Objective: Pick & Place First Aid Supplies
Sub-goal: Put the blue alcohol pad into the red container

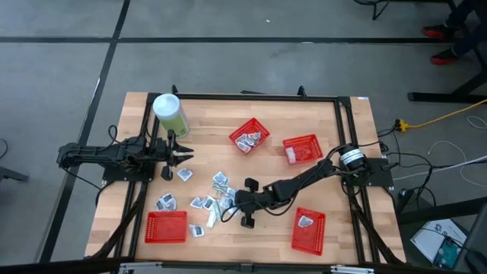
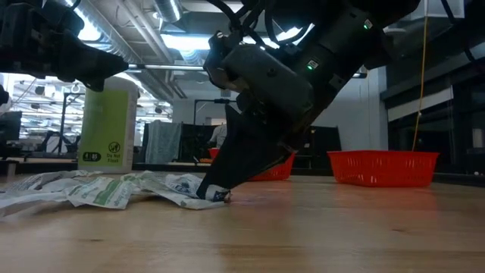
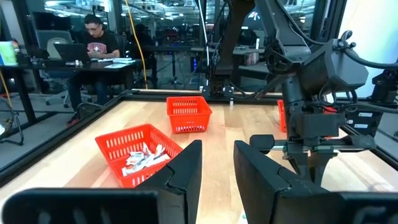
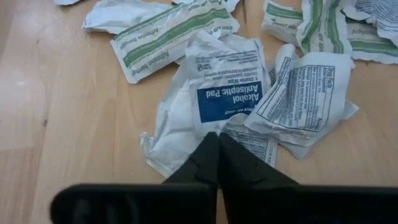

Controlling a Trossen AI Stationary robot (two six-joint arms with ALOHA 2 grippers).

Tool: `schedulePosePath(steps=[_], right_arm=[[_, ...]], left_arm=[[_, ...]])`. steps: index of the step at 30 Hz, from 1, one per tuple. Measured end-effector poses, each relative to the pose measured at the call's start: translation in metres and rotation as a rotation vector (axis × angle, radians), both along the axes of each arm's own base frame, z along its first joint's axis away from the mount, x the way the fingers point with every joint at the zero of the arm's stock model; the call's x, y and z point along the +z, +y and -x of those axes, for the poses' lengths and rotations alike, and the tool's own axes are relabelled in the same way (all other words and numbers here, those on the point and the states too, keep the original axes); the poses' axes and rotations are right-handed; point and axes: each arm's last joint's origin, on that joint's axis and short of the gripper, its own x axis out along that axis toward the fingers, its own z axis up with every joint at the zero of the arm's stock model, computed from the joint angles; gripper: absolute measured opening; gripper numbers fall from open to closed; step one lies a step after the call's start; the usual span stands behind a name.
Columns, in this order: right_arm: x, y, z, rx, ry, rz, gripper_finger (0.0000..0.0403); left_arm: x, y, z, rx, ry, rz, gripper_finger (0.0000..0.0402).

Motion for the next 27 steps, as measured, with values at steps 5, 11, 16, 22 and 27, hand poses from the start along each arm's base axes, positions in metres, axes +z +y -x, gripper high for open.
schedulePosePath(steps=[5, 11, 16, 22, 27], right_arm=[[0.001, -0.001, 0.003, 0.014, 0.034, -0.002, 0.0017], [0.020, -0.005, 0.017, 0.026, 0.119, 0.020, 0.0005], [0.050, -0.004, 0.025, 0.078, 0.074, 0.052, 0.0014], [0.079, 0.000, 0.043, 0.158, 0.073, 0.098, 0.0006], [0.100, 0.009, 0.065, 0.226, 0.099, 0.123, 0.0009]], left_arm=[[0.000, 0.000, 0.000, 0.000, 0.000, 0.000, 0.0088], [0.000, 0.000, 0.000, 0.000, 0.000, 0.000, 0.0088], [0.000, 0.000, 0.000, 0.001, 0.000, 0.000, 0.0088], [0.000, 0.000, 0.000, 0.001, 0.000, 0.000, 0.0088], [0.000, 0.000, 0.000, 0.001, 0.000, 0.000, 0.0088]])
